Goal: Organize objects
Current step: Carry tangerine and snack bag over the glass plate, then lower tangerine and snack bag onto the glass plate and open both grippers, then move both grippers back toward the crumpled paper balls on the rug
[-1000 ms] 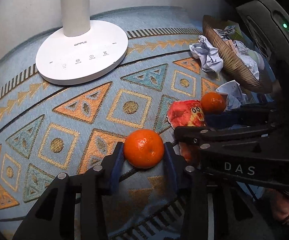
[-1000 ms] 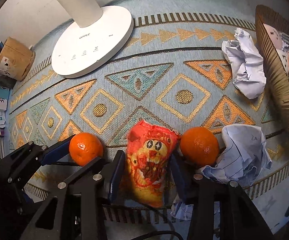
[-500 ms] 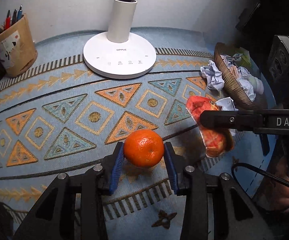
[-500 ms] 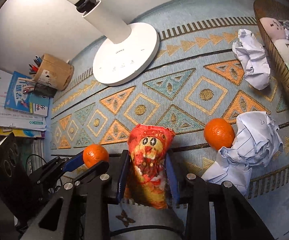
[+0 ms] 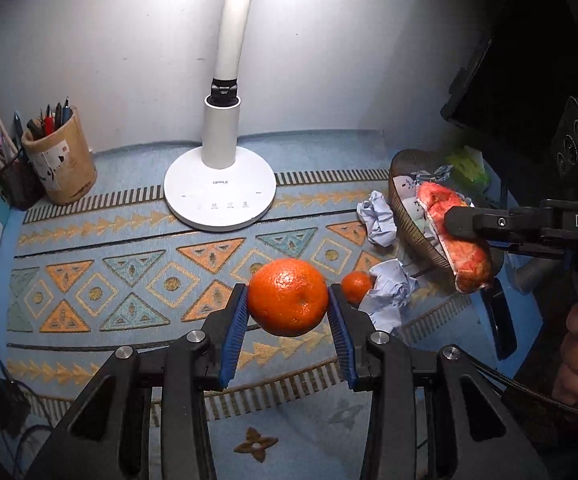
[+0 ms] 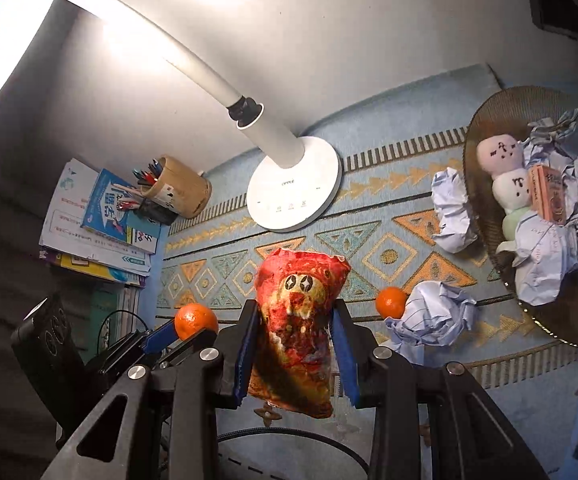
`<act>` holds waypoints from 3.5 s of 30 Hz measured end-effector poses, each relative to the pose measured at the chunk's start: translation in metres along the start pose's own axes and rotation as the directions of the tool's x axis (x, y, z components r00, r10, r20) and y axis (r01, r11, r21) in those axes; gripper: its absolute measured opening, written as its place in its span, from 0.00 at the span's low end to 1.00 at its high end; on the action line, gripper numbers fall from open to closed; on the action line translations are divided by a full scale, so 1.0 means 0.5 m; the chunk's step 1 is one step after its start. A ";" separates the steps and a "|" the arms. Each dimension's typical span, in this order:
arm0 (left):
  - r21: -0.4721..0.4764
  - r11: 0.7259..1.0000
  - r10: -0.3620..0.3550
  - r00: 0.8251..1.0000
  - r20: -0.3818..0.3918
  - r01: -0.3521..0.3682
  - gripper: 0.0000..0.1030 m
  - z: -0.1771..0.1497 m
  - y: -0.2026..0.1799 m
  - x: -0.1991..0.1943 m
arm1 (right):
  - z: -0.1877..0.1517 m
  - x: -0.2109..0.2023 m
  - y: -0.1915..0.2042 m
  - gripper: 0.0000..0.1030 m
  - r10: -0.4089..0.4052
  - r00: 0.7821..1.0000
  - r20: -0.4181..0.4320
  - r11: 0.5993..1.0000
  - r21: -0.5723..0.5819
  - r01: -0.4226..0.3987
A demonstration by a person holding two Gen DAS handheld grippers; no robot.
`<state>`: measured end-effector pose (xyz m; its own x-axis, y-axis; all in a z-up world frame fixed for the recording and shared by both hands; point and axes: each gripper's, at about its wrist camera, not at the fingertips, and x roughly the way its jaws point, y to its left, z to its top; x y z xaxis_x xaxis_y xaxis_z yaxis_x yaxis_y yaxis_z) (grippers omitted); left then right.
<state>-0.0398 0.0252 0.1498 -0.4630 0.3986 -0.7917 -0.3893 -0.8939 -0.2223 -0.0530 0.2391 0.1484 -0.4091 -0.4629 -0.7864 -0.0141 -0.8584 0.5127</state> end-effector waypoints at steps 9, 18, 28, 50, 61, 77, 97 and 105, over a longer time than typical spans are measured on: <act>0.031 0.999 -0.010 0.998 0.068 0.008 0.35 0.057 -0.105 -0.014 | 0.028 -0.164 -0.088 0.34 0.003 0.992 0.124 0.999 0.034 -0.007; 0.113 0.993 -0.055 0.993 0.105 0.043 0.35 0.119 -0.224 0.004 | 0.051 -0.301 -0.208 0.34 -0.033 0.971 0.237 0.992 0.127 0.003; 0.184 0.978 -0.113 0.988 0.103 0.093 0.35 0.172 -0.341 0.057 | 0.067 -0.383 -0.324 0.34 -0.096 0.951 0.294 0.975 0.220 0.030; 0.226 0.966 -0.134 0.991 0.019 0.126 0.39 0.260 -0.436 0.212 | 0.189 -0.328 -0.428 0.34 -0.108 0.963 0.246 0.972 0.228 0.051; 0.140 0.984 -0.108 0.994 -0.018 0.110 0.65 0.234 -0.388 0.215 | 0.182 -0.295 -0.480 0.38 -0.097 0.978 0.186 0.957 0.288 0.040; -0.045 0.998 -0.036 0.996 0.077 0.040 0.65 0.179 -0.238 0.077 | 0.134 -0.317 -0.394 0.38 -0.056 0.981 0.187 0.974 0.227 0.013; -0.051 0.994 -0.103 0.989 -0.103 0.099 0.65 0.039 -0.136 0.104 | 0.028 -0.199 -0.243 0.42 -0.030 0.999 0.045 0.988 0.153 0.023; -0.054 0.988 -0.151 0.950 -0.273 0.142 0.64 -0.053 -0.117 0.194 | -0.051 -0.045 -0.232 0.42 -0.009 0.991 -0.135 0.975 0.218 0.038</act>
<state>-0.0409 0.1106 0.0711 -0.1638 0.4576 -0.8740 -0.4078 -0.8381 -0.3623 -0.0188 0.3435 0.0978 -0.2821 -0.4808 -0.8302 -0.2280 -0.8069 0.5448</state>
